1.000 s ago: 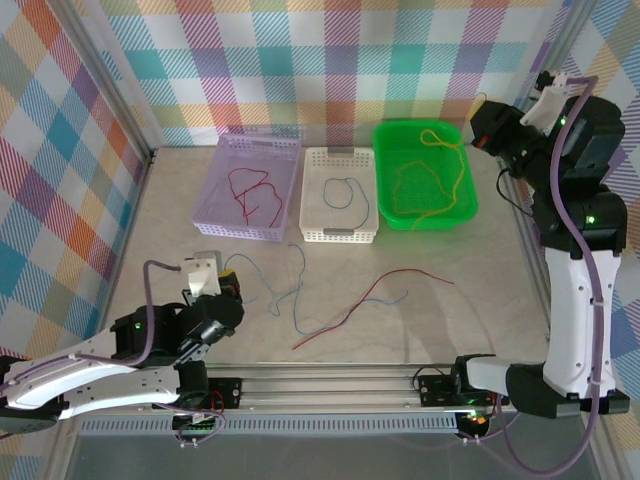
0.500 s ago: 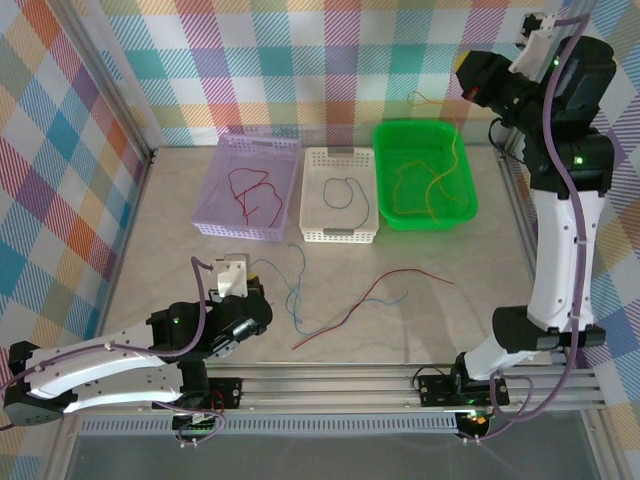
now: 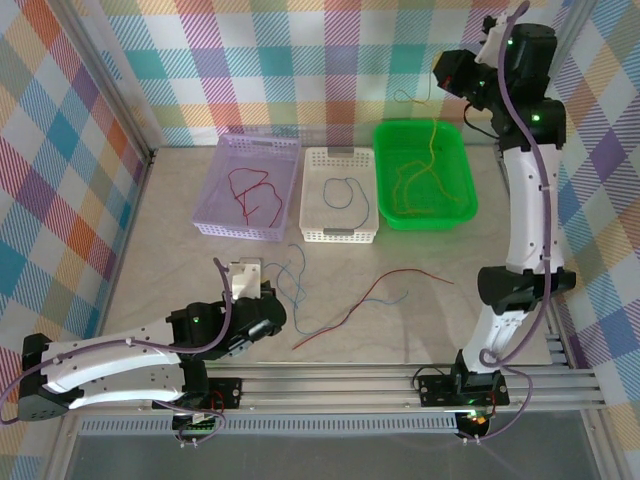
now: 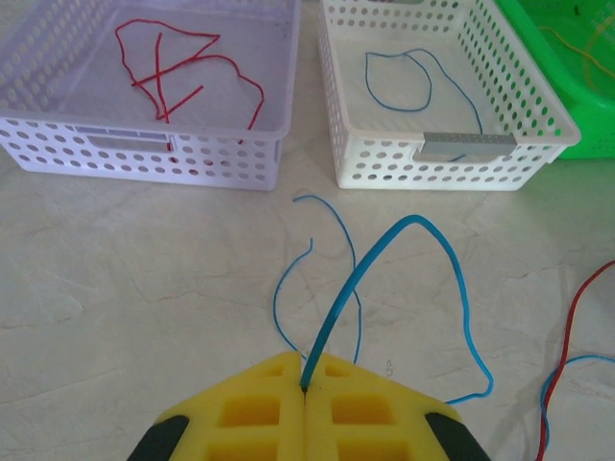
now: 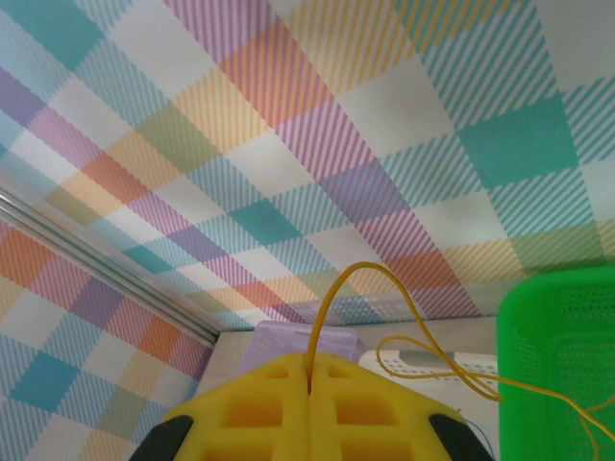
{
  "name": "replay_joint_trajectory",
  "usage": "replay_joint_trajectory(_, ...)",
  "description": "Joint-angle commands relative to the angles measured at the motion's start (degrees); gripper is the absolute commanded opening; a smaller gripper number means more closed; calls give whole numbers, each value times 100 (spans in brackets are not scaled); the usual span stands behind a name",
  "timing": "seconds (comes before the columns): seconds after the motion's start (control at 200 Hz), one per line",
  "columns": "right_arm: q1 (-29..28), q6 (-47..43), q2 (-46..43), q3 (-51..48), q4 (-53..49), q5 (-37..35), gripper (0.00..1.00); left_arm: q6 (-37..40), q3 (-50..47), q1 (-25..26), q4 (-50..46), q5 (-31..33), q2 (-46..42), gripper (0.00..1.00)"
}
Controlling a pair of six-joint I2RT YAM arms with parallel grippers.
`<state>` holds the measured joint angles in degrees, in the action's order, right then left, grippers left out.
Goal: Untangle the cables
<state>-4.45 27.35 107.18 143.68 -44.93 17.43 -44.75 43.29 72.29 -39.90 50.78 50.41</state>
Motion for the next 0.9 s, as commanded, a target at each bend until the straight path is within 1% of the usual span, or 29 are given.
replay_joint_trajectory(0.0, 35, -204, 113, -185, -89, -44, 0, -32, -134, 41, 217, -60, 38, 0)
replay_joint_trajectory(0.06, 32, -213, 17, -747, 195, -105, 0, -47, -193, 41, 274, -70, 30, 0)
replay_joint_trajectory(0.2, 33, -198, -634, -2780, 1430, -610, 0, -60, -302, 41, 459, -183, 40, 0)
replay_joint_trajectory(0.27, 32, -196, -729, -3339, 1649, -777, 0, -85, -321, 43, 507, -231, 72, 0)
replay_joint_trajectory(0.385, 32, -124, -718, -4061, 1970, -827, 0, -114, -356, 47, 551, -301, 101, 0)
replay_joint_trajectory(0.52, 36, 14, -610, -4693, 2267, -854, 0, -197, -420, 48, 596, -381, 66, 0)
replay_joint_trajectory(0.725, 36, 151, -212, -5168, 2384, -612, 0, -341, -557, 44, 594, -459, -82, 0)
replay_joint_trajectory(0.895, 34, 176, -50, -5504, 2442, -661, 0, -420, -628, 52, 585, -511, -137, 0)
